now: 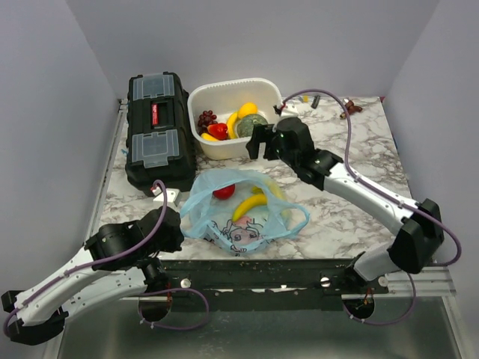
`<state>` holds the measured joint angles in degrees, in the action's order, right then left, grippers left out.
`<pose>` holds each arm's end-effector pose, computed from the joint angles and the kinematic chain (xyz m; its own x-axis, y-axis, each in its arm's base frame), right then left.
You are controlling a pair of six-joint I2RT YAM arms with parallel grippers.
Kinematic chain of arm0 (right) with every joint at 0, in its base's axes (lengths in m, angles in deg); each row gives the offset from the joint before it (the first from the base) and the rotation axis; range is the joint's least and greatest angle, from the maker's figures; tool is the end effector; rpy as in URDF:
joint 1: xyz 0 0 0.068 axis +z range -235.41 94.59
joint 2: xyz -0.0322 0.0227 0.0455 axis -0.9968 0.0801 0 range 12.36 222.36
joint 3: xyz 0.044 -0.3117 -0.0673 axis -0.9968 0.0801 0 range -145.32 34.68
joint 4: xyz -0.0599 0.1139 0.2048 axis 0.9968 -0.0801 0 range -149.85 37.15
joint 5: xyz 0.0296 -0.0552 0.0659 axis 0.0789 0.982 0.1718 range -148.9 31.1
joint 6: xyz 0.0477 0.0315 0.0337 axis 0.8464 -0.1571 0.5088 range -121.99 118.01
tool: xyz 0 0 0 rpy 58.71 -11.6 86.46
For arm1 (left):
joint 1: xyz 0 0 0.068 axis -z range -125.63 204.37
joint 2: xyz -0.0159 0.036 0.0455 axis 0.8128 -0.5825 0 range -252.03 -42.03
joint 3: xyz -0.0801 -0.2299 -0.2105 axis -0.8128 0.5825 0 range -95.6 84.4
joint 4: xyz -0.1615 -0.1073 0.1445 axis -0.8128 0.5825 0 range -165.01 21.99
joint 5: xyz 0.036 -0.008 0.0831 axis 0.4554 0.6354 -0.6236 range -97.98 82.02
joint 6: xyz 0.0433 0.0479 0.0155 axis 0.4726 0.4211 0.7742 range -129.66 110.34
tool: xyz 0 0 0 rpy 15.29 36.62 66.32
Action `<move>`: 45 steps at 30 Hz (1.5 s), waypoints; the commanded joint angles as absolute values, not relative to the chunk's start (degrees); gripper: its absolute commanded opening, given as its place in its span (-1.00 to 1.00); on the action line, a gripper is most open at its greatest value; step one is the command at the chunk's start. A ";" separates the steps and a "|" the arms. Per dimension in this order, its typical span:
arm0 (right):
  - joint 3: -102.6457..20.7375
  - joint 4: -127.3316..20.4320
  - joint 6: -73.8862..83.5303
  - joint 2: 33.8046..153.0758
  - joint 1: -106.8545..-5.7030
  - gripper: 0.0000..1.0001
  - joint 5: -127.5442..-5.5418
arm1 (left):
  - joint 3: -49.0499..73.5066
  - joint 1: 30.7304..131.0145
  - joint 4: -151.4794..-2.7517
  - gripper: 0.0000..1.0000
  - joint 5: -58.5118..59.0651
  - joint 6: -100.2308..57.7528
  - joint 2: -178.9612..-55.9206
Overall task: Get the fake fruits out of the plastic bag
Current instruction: Take out the fake fruit from the plastic bag.
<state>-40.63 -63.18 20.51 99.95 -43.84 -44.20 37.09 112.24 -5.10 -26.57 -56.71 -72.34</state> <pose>0.2735 0.2247 0.3907 -0.4443 0.1009 -0.8902 -0.3208 0.9098 0.2632 0.0247 -0.0079 0.2963 -0.8017 -0.0279 -0.5971 0.1667 0.9488 -0.2682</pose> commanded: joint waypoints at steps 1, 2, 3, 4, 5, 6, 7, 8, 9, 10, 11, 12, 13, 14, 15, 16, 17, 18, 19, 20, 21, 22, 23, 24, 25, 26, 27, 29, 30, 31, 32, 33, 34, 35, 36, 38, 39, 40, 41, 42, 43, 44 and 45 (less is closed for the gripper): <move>-29.61 -66.47 23.71 90.88 -43.98 0.81 -48.17 | 37.31 112.27 -4.94 -1.00 -26.81 -56.44 -74.00; -27.58 -67.08 23.60 88.32 -43.92 0.81 -48.81 | 37.32 112.24 -4.96 -1.00 -26.83 -56.42 -74.10; -25.27 -67.70 23.41 86.15 -43.92 0.81 -49.63 | 37.29 112.29 -4.96 -1.00 -26.72 -56.42 -74.20; -23.54 -68.19 22.84 83.64 -43.94 0.81 -50.91 | 37.37 112.25 -4.94 -1.00 -26.67 -56.30 -74.14; -21.84 -69.08 21.97 81.20 -43.85 0.81 -52.74 | 37.38 112.27 -5.00 -1.00 -26.63 -56.28 -74.10; -20.55 -69.87 21.50 79.16 -43.63 0.81 -53.69 | 37.39 112.29 -5.06 -1.00 -26.50 -56.19 -74.10; -19.86 -71.26 21.24 76.84 -43.41 0.80 -54.24 | 37.45 112.29 -5.11 -1.00 -26.41 -56.15 -74.14; -19.30 -72.49 21.37 75.02 -43.25 0.81 -54.74 | 37.46 112.33 -5.21 -1.00 -26.29 -56.09 -74.23; -19.06 -73.62 21.59 73.16 -43.09 0.80 -55.23 | 37.46 112.29 -5.22 -1.00 -26.28 -56.07 -74.41; -18.94 -74.30 21.84 71.72 -43.03 0.81 -55.71 | 37.42 112.29 -5.23 -1.00 -26.34 -56.04 -74.58; -18.93 -74.87 22.02 70.10 -42.91 0.81 -56.10 | 37.40 112.28 -5.13 -1.00 -26.44 -56.06 -74.77; -19.13 -75.15 22.16 68.83 -42.77 0.81 -56.48 | 37.38 112.27 -5.07 -1.00 -26.52 -56.14 -74.99; -19.19 -75.05 21.95 67.57 -42.40 0.80 -56.84 | 37.38 112.27 -4.99 -1.00 -26.60 -56.11 -75.32; -19.30 -74.64 21.55 66.86 -41.97 0.81 -57.72 | 37.29 112.28 -4.95 -1.00 -26.64 -56.24 -75.58; -19.55 -74.48 21.07 66.73 -41.14 0.83 -58.43 | 37.28 112.28 -4.89 -1.00 -26.62 -56.24 -75.79; -19.83 -74.47 20.72 67.23 -40.12 0.83 -58.55 | 37.27 112.21 -4.84 -1.00 -26.63 -56.24 -75.92; -20.25 -74.60 20.81 68.01 -38.94 0.83 -58.55 | 37.29 112.21 -4.87 -1.00 -26.62 -56.24 -76.02; -20.50 -74.58 21.22 69.36 -36.76 0.83 -58.28 | 37.29 112.21 -4.88 -1.00 -26.61 -56.21 -76.11; -20.56 -74.09 21.58 70.48 -34.66 0.83 -57.33 | 37.28 112.23 -4.85 -1.00 -26.61 -56.11 -76.25; -20.39 -73.15 21.95 71.76 -31.42 0.83 -55.48 | 37.29 112.28 -4.87 -1.00 -26.62 -56.15 -76.35; -20.26 -71.90 22.11 72.82 -28.45 0.83 -53.13 | 37.29 112.28 -4.88 -1.00 -26.56 -56.14 -76.43; -19.96 -70.53 22.24 74.16 -25.35 0.83 -50.38 | 37.28 112.29 -4.79 -1.00 -26.62 -56.13 -76.57; -19.78 -68.90 22.39 75.49 -23.07 0.82 -48.38 | 37.28 112.24 -4.74 -1.00 -26.69 -56.23 -76.63; -19.66 -67.51 22.78 76.81 -21.94 0.81 -47.60 | 37.24 112.26 -4.71 -1.00 -26.74 -56.28 -76.66; -19.51 -66.11 23.43 78.63 -21.28 0.78 -47.18 | 37.27 112.22 -4.63 -1.00 -26.76 -56.33 -76.66; -19.31 -65.00 24.55 80.18 -20.93 0.74 -46.85 | 37.26 112.24 -4.66 -1.00 -26.79 -56.33 -76.66; -18.95 -63.48 25.48 81.99 -20.69 0.70 -46.62 | 37.29 112.27 -4.68 -1.00 -26.79 -56.32 -76.58; -17.57 -60.17 26.49 84.85 -20.41 0.64 -45.08 | 37.27 112.27 -4.65 -1.00 -26.74 -56.30 -76.37; -16.54 -58.24 26.84 86.25 -20.40 0.63 -43.60 | 37.27 112.29 -4.63 -1.00 -26.77 -56.31 -76.39; -15.69 -56.84 27.44 87.55 -20.39 0.64 -40.98 | 37.28 112.28 -4.70 -1.00 -26.76 -56.33 -76.25; -15.41 -55.52 27.95 89.11 -20.40 0.65 -38.96 | 37.29 112.27 -4.78 -1.00 -26.69 -56.28 -76.20; -15.25 -54.25 28.25 90.51 -20.45 0.65 -37.51 | 37.24 112.27 -4.79 -1.00 -26.71 -56.26 -76.14; -15.32 -51.94 28.19 92.34 -20.43 0.66 -37.02 | 37.27 112.28 -4.80 -1.00 -26.61 -56.24 -76.06; -15.43 -50.10 28.03 93.88 -20.44 0.66 -37.00 | 37.23 112.24 -4.86 -1.00 -26.54 -56.16 -76.03; -15.48 -48.06 28.03 95.73 -20.39 0.67 -36.87 | 37.31 112.28 -4.87 -1.00 -26.52 -56.15 -76.00; -16.51 -46.06 28.37 99.34 -20.41 0.67 -36.90 | 37.34 112.27 -4.86 -1.00 -26.49 -56.15 -76.02; -17.00 -45.07 28.34 101.30 -20.38 0.68 -36.63 | 37.37 112.29 -4.93 -1.00 -26.45 -56.15 -76.00; -17.33 -44.18 28.54 102.87 -20.45 0.69 -35.61 | 37.37 112.28 -4.96 -1.00 -26.40 -56.15 -76.03; -17.53 -43.34 29.24 104.65 -20.40 0.72 -34.26 | 37.37 112.27 -4.94 -1.00 -26.38 -56.15 -76.05; -17.76 -42.16 29.71 106.16 -20.37 0.75 -32.65 | 37.38 112.29 -4.89 -1.00 -26.43 -56.15 -76.00; -18.04 -41.15 29.74 107.58 -20.43 0.78 -31.68 | 37.30 112.30 -4.96 -1.00 -26.43 -56.10 -76.04; -18.49 -40.40 29.51 108.67 -20.41 0.82 -30.96 | 37.35 112.29 -4.95 -1.00 -26.44 -56.15 -76.12; -18.94 -39.45 29.06 109.88 -20.39 0.85 -30.46 | 37.36 112.28 -4.96 -1.00 -26.39 -56.15 -76.13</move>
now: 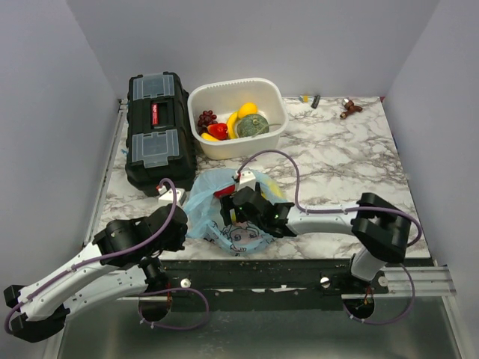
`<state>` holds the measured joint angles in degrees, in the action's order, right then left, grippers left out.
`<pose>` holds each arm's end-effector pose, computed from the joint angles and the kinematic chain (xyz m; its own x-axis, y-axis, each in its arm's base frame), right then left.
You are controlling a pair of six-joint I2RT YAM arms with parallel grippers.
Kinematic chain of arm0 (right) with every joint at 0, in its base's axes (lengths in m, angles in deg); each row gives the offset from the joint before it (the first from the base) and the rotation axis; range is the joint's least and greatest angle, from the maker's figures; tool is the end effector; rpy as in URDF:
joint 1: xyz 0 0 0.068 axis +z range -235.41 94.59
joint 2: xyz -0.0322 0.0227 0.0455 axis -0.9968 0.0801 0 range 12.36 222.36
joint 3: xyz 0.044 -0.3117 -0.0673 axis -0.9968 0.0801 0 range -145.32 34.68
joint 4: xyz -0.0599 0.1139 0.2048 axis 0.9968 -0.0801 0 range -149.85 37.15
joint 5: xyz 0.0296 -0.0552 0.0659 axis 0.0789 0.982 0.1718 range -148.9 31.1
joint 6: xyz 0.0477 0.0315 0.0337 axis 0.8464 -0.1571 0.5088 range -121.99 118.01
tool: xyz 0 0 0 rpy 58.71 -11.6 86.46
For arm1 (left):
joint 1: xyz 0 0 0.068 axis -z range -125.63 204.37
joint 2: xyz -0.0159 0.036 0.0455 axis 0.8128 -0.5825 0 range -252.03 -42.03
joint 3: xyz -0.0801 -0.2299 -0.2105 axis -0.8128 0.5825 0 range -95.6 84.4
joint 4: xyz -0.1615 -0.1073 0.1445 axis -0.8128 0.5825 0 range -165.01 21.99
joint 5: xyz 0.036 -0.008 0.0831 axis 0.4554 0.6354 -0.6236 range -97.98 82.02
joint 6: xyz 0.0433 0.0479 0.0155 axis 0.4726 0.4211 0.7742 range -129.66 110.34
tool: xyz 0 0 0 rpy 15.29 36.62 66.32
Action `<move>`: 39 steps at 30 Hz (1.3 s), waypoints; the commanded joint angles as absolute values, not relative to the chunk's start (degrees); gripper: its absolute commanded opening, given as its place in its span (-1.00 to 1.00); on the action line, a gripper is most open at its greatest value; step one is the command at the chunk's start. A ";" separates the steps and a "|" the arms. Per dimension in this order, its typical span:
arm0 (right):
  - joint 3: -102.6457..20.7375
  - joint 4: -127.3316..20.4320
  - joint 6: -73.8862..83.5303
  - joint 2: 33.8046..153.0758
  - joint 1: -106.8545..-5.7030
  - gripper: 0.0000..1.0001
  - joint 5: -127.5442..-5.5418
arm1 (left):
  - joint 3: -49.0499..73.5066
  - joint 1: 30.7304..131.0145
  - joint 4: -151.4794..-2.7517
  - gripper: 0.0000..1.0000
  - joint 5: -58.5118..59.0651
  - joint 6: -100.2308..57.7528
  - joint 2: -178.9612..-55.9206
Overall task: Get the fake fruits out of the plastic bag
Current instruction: Take out the fake fruit from the plastic bag.
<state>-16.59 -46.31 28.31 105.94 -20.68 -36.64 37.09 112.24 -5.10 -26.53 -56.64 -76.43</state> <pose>0.1654 0.3037 0.2493 -0.5716 -0.1167 -0.8122 -0.4832 0.8479 0.2183 0.0316 -0.0190 0.2958 -0.8239 0.0086 -0.5667 0.1587 0.9634 -0.2162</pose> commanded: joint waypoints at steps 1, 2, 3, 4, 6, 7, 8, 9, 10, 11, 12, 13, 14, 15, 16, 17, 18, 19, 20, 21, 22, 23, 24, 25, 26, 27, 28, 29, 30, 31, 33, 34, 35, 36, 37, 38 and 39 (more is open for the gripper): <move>-19.54 -38.82 28.44 110.86 -20.39 0.91 -29.82 | 37.32 112.27 -4.96 -1.00 -26.36 -56.12 -76.22; -20.21 -38.18 28.07 112.08 -20.42 0.96 -28.98 | 37.34 112.22 -4.92 -1.00 -26.40 -56.07 -76.29; -20.94 -37.92 27.52 113.31 -20.45 1.00 -28.24 | 37.31 112.29 -4.94 -1.00 -26.39 -56.12 -76.30; -21.86 -37.76 26.96 114.33 -20.37 1.00 -27.75 | 37.35 112.28 -4.92 -1.00 -26.39 -56.07 -76.45; -23.50 -37.07 25.50 116.56 -20.39 1.00 -26.77 | 37.37 112.24 -4.96 -1.00 -26.23 -55.94 -76.69; -24.15 -36.65 24.79 117.67 -20.44 1.00 -26.38 | 37.30 112.28 -4.96 -1.00 -26.25 -55.88 -76.78; -24.89 -36.32 24.27 118.55 -20.37 1.00 -25.81 | 37.35 112.28 -4.99 -1.00 -26.17 -55.89 -76.92; -25.35 -35.76 23.79 119.34 -20.38 1.00 -25.24 | 37.31 112.29 -4.99 -1.00 -26.12 -55.88 -76.98; -25.67 -34.93 23.22 119.93 -20.45 1.00 -24.66 | 37.35 112.26 -5.04 -1.00 -26.13 -55.80 -77.05; -25.89 -33.62 22.51 120.46 -20.45 1.00 -24.40 | 37.36 112.29 -5.05 -1.00 -26.14 -55.80 -77.04; -26.33 -33.04 21.79 121.16 -20.54 1.00 -23.97 | 37.35 112.29 -5.00 -1.00 -26.07 -55.76 -76.98; -27.18 -33.04 21.38 121.82 -20.58 1.00 -23.40 | 37.34 112.29 -5.05 -1.00 -26.16 -55.73 -76.94; -27.88 -33.24 21.08 122.59 -20.66 1.00 -22.56 | 37.36 112.29 -5.04 -1.00 -26.18 -55.75 -76.86; -28.71 -33.53 20.91 123.10 -20.71 1.00 -21.95 | 37.32 112.29 -5.01 -1.00 -26.22 -55.87 -76.79; -29.28 -33.84 20.91 123.76 -20.90 1.00 -21.09 | 37.34 112.29 -5.05 -1.00 -26.26 -55.86 -76.65; -29.83 -34.00 20.80 124.33 -21.06 1.00 -20.55 | 37.36 112.28 -5.05 -1.00 -26.25 -55.88 -76.59; -30.19 -34.00 20.68 124.80 -21.22 1.00 -20.30 | 37.31 112.34 -5.04 -1.00 -26.27 -55.97 -76.49; -30.66 -34.04 20.67 125.35 -21.53 1.00 -19.97 | 37.30 112.29 -5.05 -1.00 -26.31 -55.97 -76.36; -31.16 -34.06 20.68 125.82 -21.77 1.00 -19.41 | 37.35 112.28 -5.03 -1.00 -26.29 -55.97 -76.40; -31.55 -34.21 20.63 126.44 -21.97 1.00 -18.71 | 37.35 112.31 -5.04 -1.00 -26.27 -55.91 -76.28; -32.06 -34.37 20.75 126.96 -22.21 1.00 -17.89 | 37.38 112.29 -5.01 -1.00 -26.27 -55.91 -76.40; -32.47 -34.54 20.95 127.49 -22.44 1.00 -17.07 | 37.38 112.25 -5.01 -1.00 -26.26 -55.91 -76.40; -32.92 -34.63 21.17 127.89 -22.64 1.00 -16.80 | 37.37 112.29 -5.05 -1.00 -26.25 -55.87 -76.40; -33.14 -34.47 21.29 128.32 -22.90 1.00 -16.84 | 37.38 112.25 -5.05 -1.00 -26.27 -55.85 -76.30; -33.25 -34.12 21.34 128.67 -23.22 1.00 -17.11 | 37.35 112.25 -5.02 -1.00 -26.22 -55.87 -76.31; -33.26 -33.39 21.15 129.02 -23.52 1.00 -17.45 | 37.33 112.28 -5.06 -1.00 -26.18 -55.85 -76.31; -33.45 -32.86 21.12 129.53 -23.96 1.00 -17.63 | 37.38 112.29 -5.05 -1.00 -26.18 -55.89 -76.31; -33.96 -32.82 21.06 130.01 -24.28 1.00 -18.04 | 37.33 112.28 -5.05 -1.00 -26.18 -55.89 -76.26; -34.49 -32.96 21.11 130.72 -24.66 1.00 -18.41 | 37.33 112.33 -5.05 -1.00 -26.18 -55.89 -76.23; -35.11 -33.03 21.05 131.27 -24.99 1.00 -18.73 | 37.35 112.28 -5.00 -1.00 -26.18 -55.89 -76.22; -35.94 -33.01 20.93 132.40 -25.24 1.00 -18.91 | 37.37 112.29 -5.05 -1.00 -26.18 -55.88 -76.22; -36.21 -32.67 20.60 132.86 -25.34 1.00 -18.86 | 37.38 112.28 -5.10 -1.00 -26.18 -55.85 -76.22; -36.37 -32.23 20.16 133.37 -25.30 1.00 -18.91 | 37.38 112.29 -5.08 -1.00 -26.13 -55.89 -76.22; -36.57 -31.82 19.56 133.69 -25.37 1.00 -19.04 | 37.37 112.29 -5.07 -1.00 -26.13 -55.87 -76.22; -36.89 -31.76 19.23 134.25 -25.35 0.99 -19.16 | 37.33 112.25 -5.13 -1.00 -26.17 -55.89 -76.24; -37.19 -31.91 18.87 134.52 -25.34 0.97 -19.12 | 37.37 112.29 -5.14 -1.00 -26.14 -55.88 -76.29; -37.38 -32.29 18.70 134.66 -25.37 0.94 -19.13 | 37.38 112.31 -5.12 -1.00 -26.11 -55.83 -76.25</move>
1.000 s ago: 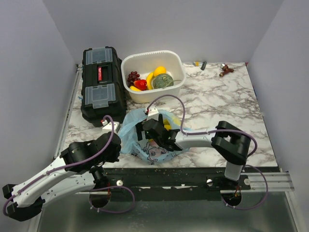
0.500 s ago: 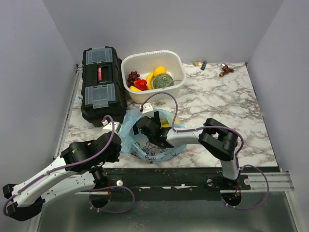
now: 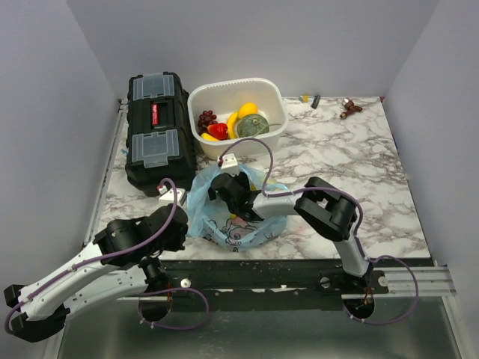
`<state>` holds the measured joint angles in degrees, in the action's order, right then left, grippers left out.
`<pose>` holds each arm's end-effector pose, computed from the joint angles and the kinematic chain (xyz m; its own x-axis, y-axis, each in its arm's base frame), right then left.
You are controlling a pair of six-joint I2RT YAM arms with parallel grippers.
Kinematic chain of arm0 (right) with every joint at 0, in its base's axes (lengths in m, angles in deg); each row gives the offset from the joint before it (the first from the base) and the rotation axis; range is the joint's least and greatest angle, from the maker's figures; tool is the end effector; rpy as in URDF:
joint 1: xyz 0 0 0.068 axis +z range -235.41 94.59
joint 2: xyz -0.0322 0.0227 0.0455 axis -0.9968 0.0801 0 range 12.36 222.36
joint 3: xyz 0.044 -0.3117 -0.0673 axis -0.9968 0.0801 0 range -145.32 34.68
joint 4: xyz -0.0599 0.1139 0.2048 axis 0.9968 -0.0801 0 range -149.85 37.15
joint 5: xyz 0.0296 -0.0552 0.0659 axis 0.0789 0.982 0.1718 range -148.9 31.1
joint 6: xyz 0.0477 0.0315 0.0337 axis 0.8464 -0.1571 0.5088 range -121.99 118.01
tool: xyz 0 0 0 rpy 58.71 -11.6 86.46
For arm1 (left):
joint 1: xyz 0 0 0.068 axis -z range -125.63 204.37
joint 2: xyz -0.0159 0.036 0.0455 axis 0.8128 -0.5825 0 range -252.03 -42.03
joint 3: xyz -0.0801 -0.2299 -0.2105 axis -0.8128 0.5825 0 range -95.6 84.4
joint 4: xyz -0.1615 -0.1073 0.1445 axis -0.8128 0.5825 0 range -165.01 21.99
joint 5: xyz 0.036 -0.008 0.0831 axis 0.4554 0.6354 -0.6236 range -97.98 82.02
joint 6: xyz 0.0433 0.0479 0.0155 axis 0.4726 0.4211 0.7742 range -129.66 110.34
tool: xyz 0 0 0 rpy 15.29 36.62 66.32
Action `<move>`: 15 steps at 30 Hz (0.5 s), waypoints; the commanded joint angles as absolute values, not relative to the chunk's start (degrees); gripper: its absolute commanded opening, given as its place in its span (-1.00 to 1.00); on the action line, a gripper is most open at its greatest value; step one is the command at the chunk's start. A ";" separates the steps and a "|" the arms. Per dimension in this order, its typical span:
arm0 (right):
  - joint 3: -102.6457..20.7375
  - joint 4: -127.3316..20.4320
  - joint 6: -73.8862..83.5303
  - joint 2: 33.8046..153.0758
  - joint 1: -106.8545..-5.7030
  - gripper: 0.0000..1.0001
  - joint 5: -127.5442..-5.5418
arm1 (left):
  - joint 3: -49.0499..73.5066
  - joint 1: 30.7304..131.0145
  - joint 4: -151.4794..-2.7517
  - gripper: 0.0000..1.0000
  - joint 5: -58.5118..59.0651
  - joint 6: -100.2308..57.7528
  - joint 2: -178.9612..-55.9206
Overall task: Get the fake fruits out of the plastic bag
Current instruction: Take out the fake fruit from the plastic bag.
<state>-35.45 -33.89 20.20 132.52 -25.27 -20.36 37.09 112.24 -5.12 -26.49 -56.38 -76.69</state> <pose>0.2607 0.3882 0.1929 -0.3938 -0.0924 -0.9145 -0.2848 0.9582 0.0259 0.0321 -0.0198 0.2958 -0.8247 0.0151 -0.5654 0.1623 0.9639 -0.2110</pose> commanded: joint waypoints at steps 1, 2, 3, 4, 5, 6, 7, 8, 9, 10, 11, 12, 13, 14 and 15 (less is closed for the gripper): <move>-37.20 -32.53 18.60 134.54 -25.32 0.90 -19.38 | 37.38 112.24 -5.11 -1.00 -26.05 -55.82 -76.28; -36.81 -32.55 18.64 134.22 -25.38 0.86 -19.57 | 37.36 112.26 -5.06 -1.00 -26.09 -55.88 -76.39; -36.03 -32.43 18.58 133.72 -25.42 0.81 -20.09 | 37.35 112.27 -5.13 -1.00 -26.09 -55.87 -76.33; -35.21 -32.02 18.60 133.08 -25.42 0.75 -20.67 | 37.37 112.29 -5.01 -1.00 -26.15 -55.87 -76.48; -34.21 -31.75 18.63 132.40 -25.34 0.69 -21.28 | 37.38 112.30 -5.04 -1.00 -26.12 -55.87 -76.57; -33.34 -31.44 18.60 131.73 -25.38 0.62 -21.80 | 37.35 112.25 -5.04 -1.00 -26.18 -55.85 -76.63; -32.41 -31.32 18.65 130.97 -25.30 0.57 -22.12 | 37.33 112.25 -5.03 -1.00 -26.20 -55.82 -76.72; -31.68 -31.45 18.60 130.26 -25.32 0.50 -22.38 | 37.29 112.28 -5.05 -1.00 -26.19 -55.81 -76.80; -31.16 -31.65 18.60 129.40 -25.34 0.42 -22.68 | 37.30 112.30 -5.02 -1.00 -26.17 -55.83 -76.87; -30.49 -31.97 18.62 128.53 -25.37 0.32 -23.22 | 37.29 112.24 -5.04 -1.00 -26.17 -55.87 -76.91; -30.04 -32.25 18.55 127.39 -25.36 0.24 -23.66 | 37.27 112.28 -5.00 -1.00 -26.18 -55.88 -76.97; -29.72 -32.81 18.52 126.48 -25.30 0.12 -24.33 | 37.28 112.25 -5.02 -1.00 -26.26 -55.89 -76.98; -29.43 -33.38 18.57 125.38 -25.37 0.00 -24.82 | 37.28 112.29 -4.95 -1.00 -26.26 -55.89 -76.96; -29.20 -34.26 18.68 124.11 -25.32 -0.09 -25.41 | 37.28 112.22 -4.96 -1.00 -26.26 -55.88 -77.01; -28.86 -35.08 18.87 122.98 -25.34 -0.18 -25.91 | 37.29 112.29 -4.95 -1.00 -26.22 -55.88 -76.95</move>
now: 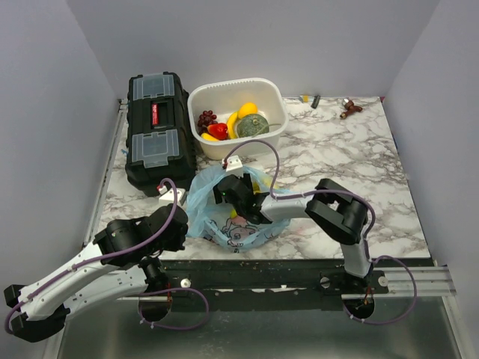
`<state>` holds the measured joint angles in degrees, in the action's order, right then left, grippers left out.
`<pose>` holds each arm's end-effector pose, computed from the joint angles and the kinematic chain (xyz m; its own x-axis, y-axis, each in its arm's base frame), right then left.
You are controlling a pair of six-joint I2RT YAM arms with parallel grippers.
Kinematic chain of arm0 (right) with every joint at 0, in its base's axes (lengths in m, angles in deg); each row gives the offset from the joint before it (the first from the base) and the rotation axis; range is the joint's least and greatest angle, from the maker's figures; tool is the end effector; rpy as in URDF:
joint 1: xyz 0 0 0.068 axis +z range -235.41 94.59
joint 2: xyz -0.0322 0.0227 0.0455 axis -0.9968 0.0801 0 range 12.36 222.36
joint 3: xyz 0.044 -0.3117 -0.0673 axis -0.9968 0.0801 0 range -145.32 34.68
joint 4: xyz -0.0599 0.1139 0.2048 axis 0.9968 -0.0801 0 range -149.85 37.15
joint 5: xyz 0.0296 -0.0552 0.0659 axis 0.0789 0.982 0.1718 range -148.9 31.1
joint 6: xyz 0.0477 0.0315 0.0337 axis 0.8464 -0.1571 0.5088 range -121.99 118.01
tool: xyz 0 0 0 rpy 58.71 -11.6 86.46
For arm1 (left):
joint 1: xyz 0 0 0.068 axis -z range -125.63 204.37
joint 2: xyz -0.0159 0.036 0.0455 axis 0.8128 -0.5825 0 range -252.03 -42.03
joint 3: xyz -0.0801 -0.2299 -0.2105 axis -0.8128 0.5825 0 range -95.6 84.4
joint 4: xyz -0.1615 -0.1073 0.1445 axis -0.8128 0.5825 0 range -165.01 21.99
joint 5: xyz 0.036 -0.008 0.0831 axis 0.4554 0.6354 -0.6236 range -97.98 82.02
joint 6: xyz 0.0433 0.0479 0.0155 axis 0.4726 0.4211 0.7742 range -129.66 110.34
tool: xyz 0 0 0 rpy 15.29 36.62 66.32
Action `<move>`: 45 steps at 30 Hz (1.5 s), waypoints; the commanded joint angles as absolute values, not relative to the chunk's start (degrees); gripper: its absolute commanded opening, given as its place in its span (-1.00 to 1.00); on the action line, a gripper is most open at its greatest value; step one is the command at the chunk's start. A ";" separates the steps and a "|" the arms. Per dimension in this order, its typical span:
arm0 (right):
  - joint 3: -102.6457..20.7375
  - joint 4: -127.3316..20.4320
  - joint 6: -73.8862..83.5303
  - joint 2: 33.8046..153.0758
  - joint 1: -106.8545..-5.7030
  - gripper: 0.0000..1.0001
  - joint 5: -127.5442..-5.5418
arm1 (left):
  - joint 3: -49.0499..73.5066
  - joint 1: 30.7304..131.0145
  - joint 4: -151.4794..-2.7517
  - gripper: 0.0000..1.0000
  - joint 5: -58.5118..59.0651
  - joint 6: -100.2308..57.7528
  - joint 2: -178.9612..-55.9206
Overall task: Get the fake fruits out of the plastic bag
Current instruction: Take out the fake fruit from the plastic bag.
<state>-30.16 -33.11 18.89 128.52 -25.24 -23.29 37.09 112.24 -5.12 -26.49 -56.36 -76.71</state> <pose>0.2479 0.3708 0.1973 -0.4069 -0.1268 -0.9046 -0.3354 0.9419 0.0188 0.0321 -0.0198 0.2957 -0.8248 0.0156 -0.5653 0.1625 0.9640 -0.2105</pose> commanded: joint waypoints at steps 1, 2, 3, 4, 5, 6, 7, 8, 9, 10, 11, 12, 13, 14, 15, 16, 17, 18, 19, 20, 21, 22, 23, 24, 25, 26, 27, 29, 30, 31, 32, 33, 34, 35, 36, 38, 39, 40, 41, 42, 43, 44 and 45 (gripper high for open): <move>-28.51 -35.64 19.07 121.58 -25.36 -0.28 -26.57 | 37.24 112.29 -4.96 -1.00 -26.32 -55.82 -76.97; -27.98 -36.35 19.34 120.41 -25.38 -0.41 -27.12 | 37.25 112.23 -4.95 -1.00 -26.35 -55.94 -77.00; -27.50 -37.02 19.75 118.91 -25.35 -0.50 -27.82 | 37.22 112.24 -4.92 -1.00 -26.35 -55.97 -76.93; -26.93 -37.81 20.39 117.72 -25.35 -0.57 -28.55 | 37.25 112.29 -4.85 -1.00 -26.43 -55.96 -76.81; -26.36 -38.51 20.95 116.32 -25.37 -0.63 -29.33 | 37.29 112.27 -4.87 -1.00 -26.44 -56.06 -76.78; -25.64 -39.56 22.09 114.74 -25.32 -0.69 -29.94 | 37.28 112.26 -4.85 -1.00 -26.50 -56.07 -76.66; -24.86 -40.16 23.13 113.54 -25.31 -0.77 -30.68 | 37.29 112.21 -4.83 -1.00 -26.48 -56.11 -76.57; -23.80 -40.85 24.20 112.02 -25.29 -0.83 -31.36 | 37.29 112.28 -4.87 -1.00 -26.54 -56.15 -76.48; -22.87 -41.42 25.20 110.70 -25.33 -0.90 -32.17 | 37.29 112.28 -4.88 -1.00 -26.57 -56.14 -76.40; -21.56 -41.75 26.48 109.18 -25.35 -0.92 -33.00 | 37.26 112.33 -4.88 -1.00 -26.57 -56.15 -76.32; -20.13 -41.78 27.34 108.01 -25.34 -0.95 -33.98 | 37.29 112.28 -4.88 -1.00 -26.62 -56.15 -76.31; -19.07 -41.83 28.06 106.76 -25.37 -0.95 -35.30 | 37.29 112.27 -4.86 -1.00 -26.61 -56.15 -76.27; -17.90 -42.18 28.95 105.83 -25.37 -0.96 -36.53 | 37.29 112.25 -4.87 -1.00 -26.62 -56.15 -76.29; -17.00 -42.54 29.46 104.93 -25.30 -0.96 -38.25 | 37.29 112.28 -4.88 -1.00 -26.54 -56.15 -76.39; -16.15 -43.38 30.04 104.09 -25.33 -0.98 -39.98 | 37.29 112.23 -4.88 -1.00 -26.57 -56.15 -76.42; -15.47 -44.13 30.58 103.47 -25.32 -0.98 -42.19 | 37.26 112.25 -4.83 -1.00 -26.55 -56.08 -76.48; -14.36 -44.07 30.96 102.82 -25.35 -0.98 -43.89 | 37.28 112.26 -4.87 -1.00 -26.48 -56.06 -76.56; -13.47 -43.75 30.99 102.49 -25.34 -0.98 -46.48 | 37.28 112.29 -4.92 -1.00 -26.53 -56.07 -76.58; -12.71 -43.78 30.97 102.21 -25.37 -0.98 -48.26 | 37.29 112.28 -4.87 -1.00 -26.46 -56.07 -76.57; -12.15 -44.15 31.07 102.08 -25.32 -0.98 -50.18 | 37.26 112.26 -4.96 -1.00 -26.54 -56.07 -76.57; -11.82 -44.65 31.21 101.87 -25.33 -0.98 -51.45 | 37.27 112.31 -4.91 -1.00 -26.53 -56.07 -76.53; -11.35 -44.94 31.35 101.47 -25.29 -0.98 -52.72 | 37.28 112.28 -4.94 -1.00 -26.53 -56.02 -76.52; -10.89 -45.17 31.36 101.08 -25.28 -0.98 -53.77 | 37.29 112.28 -4.91 -1.00 -26.52 -56.00 -76.47; -10.48 -45.54 31.47 100.42 -25.29 -0.98 -54.39 | 37.28 112.29 -4.88 -1.00 -26.58 -56.06 -76.42; -10.09 -45.76 31.54 99.92 -25.29 -0.98 -55.45 | 37.29 112.33 -4.83 -1.00 -26.61 -56.07 -76.36; -9.89 -45.94 31.49 99.31 -25.28 -0.98 -56.66 | 37.24 112.25 -4.89 -1.00 -26.62 -56.04 -76.23; -9.80 -46.16 31.57 98.78 -25.14 -0.98 -58.21 | 37.28 112.31 -4.95 -1.00 -26.62 -56.06 -76.15; -9.66 -46.10 31.20 97.38 -24.50 -0.98 -61.18 | 37.22 112.28 -4.91 -1.00 -26.60 -56.15 -76.02; -9.70 -46.13 30.86 96.58 -24.10 -0.98 -62.28 | 37.29 112.24 -4.95 -1.00 -26.62 -56.15 -76.11; -9.86 -46.07 30.54 95.78 -23.78 -0.98 -63.74 | 37.29 112.29 -4.94 -1.00 -26.62 -56.11 -76.11; -10.03 -45.98 30.33 95.11 -23.51 -0.98 -65.42 | 37.29 112.29 -4.87 -1.00 -26.62 -56.15 -76.14; -10.28 -45.70 30.14 94.32 -23.37 -0.98 -67.87 | 37.27 112.29 -4.91 -1.00 -26.62 -56.15 -76.22; -10.32 -45.25 30.02 93.71 -23.12 -0.98 -70.11 | 37.29 112.24 -4.85 -1.00 -26.62 -56.15 -76.22; -10.43 -44.89 30.04 92.78 -22.94 -0.98 -72.02 | 37.29 112.28 -4.87 -1.00 -26.64 -56.11 -76.30; -10.47 -44.56 30.19 91.91 -22.54 -0.98 -72.77 | 37.29 112.27 -4.83 -1.00 -26.68 -56.12 -76.31; -10.06 -43.77 30.43 89.68 -22.29 -0.99 -73.96 | 37.29 112.25 -4.87 -1.00 -26.68 -56.15 -76.30; -10.10 -43.59 30.36 88.53 -22.29 -0.99 -74.24 | 37.27 112.27 -4.83 -1.00 -26.70 -56.15 -76.25; -10.18 -43.81 30.08 87.33 -22.29 -0.99 -74.89 | 37.25 112.24 -4.87 -1.00 -26.71 -56.15 -76.40; -10.58 -44.33 29.46 86.52 -22.29 -0.99 -75.66 | 37.29 112.28 -4.86 -1.00 -26.63 -56.15 -76.37; -11.60 -45.54 28.82 85.46 -22.25 -0.99 -76.16 | 37.29 112.25 -4.87 -1.00 -26.62 -56.15 -76.44; -12.51 -46.73 28.16 84.64 -22.27 -0.99 -76.17 | 37.28 112.27 -4.85 -1.00 -26.62 -56.10 -76.57; -13.54 -47.96 27.61 83.54 -22.30 -0.99 -75.36 | 37.26 112.28 -4.87 -1.00 -26.62 -56.15 -76.65; -14.75 -49.24 27.00 82.65 -22.27 -0.99 -73.95 | 37.28 112.26 -4.85 -1.00 -26.62 -56.07 -76.67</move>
